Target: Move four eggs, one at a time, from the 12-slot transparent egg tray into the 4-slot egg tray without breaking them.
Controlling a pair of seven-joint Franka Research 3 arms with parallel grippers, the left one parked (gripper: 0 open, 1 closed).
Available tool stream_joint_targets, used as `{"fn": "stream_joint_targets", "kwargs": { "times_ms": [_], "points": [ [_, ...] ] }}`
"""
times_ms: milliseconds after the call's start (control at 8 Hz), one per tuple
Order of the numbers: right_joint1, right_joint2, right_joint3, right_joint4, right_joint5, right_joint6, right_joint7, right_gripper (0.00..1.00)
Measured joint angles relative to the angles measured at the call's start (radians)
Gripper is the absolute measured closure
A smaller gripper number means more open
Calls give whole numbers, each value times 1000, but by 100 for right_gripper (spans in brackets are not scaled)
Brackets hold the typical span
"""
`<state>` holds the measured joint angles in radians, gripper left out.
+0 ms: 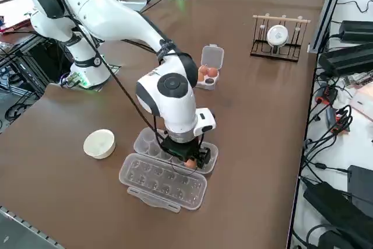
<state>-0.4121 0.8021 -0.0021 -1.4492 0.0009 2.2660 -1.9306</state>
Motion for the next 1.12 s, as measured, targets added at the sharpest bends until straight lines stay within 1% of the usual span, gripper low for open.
{"fn": "stream_joint_targets", "kwargs": {
  "times_ms": [125, 250, 500, 625, 875, 1125],
  "points": [
    [-3, -4, 1, 5, 0, -3, -16, 31],
    [-5, -6, 2, 8, 1, -10, -14, 42],
    [-6, -6, 3, 8, 9, -10, -11, 42],
    [-9, -7, 3, 9, 28, -15, -10, 42],
    [-12, -17, 4, 25, 50, -52, -7, 42],
    [-11, -68, 12, 43, 56, -121, 23, 42]
  ]
}}
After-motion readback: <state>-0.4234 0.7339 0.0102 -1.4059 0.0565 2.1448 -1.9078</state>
